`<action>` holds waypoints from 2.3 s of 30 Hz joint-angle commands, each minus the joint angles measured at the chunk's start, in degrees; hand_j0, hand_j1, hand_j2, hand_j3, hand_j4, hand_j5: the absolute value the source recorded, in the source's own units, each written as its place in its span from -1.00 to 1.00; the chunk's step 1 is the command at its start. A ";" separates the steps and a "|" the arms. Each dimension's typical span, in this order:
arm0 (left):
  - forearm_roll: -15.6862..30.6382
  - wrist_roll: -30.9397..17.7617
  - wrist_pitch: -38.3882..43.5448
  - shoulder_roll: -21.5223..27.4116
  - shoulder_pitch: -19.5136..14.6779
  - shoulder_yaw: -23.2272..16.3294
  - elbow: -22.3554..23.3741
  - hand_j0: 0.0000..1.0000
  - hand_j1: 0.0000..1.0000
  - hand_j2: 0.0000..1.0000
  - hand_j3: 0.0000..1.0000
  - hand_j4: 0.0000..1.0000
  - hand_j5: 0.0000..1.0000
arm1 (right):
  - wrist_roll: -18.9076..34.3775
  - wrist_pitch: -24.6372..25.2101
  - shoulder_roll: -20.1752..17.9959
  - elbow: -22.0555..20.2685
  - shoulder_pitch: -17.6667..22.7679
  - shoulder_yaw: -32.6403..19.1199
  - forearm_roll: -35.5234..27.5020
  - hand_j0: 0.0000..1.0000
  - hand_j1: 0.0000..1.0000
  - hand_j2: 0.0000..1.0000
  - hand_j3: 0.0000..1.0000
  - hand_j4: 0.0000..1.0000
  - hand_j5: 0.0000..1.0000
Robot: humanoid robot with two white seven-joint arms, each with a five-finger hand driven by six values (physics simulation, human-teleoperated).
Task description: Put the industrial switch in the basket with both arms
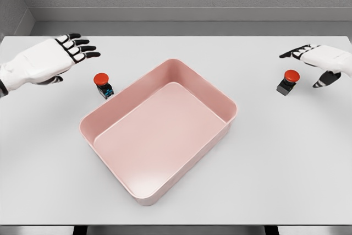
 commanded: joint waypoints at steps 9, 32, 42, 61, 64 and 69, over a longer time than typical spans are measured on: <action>-1.45 -0.08 0.02 -6.54 -4.75 -9.23 10.47 1.00 1.00 1.00 1.00 1.00 1.00 | -2.12 0.13 0.54 -1.23 -0.09 4.51 -0.93 1.00 1.00 1.00 1.00 1.00 1.00; -0.13 2.82 0.02 -7.51 -5.36 -10.90 10.82 1.00 1.00 1.00 1.00 1.00 1.00 | -2.12 0.13 0.45 -0.62 -0.09 6.61 -0.93 0.67 0.67 0.67 0.67 0.67 0.67; -0.75 2.82 0.02 -8.30 -5.54 -11.69 13.02 1.00 1.00 1.00 1.00 1.00 1.00 | -2.21 0.13 0.54 -0.97 -0.09 6.70 -0.93 0.48 0.48 0.48 0.48 0.48 0.48; -1.72 2.73 0.02 -10.68 -5.54 -12.66 15.39 0.61 0.61 0.61 0.61 0.61 0.61 | -2.12 0.13 0.63 -0.62 -0.44 7.49 -0.93 0.12 0.12 0.12 0.12 0.12 0.12; -1.72 2.82 0.02 -10.50 -5.54 -12.66 15.48 0.44 0.44 0.44 0.44 0.44 0.44 | -2.12 0.13 0.72 -0.71 -0.79 7.41 -1.02 0.12 0.12 0.12 0.12 0.12 0.12; -1.72 2.82 0.02 -9.89 -5.72 -12.57 15.57 0.18 0.18 0.18 0.18 0.18 0.18 | -2.21 0.13 0.89 -1.15 -2.02 7.41 -1.46 0.12 0.12 0.12 0.12 0.12 0.12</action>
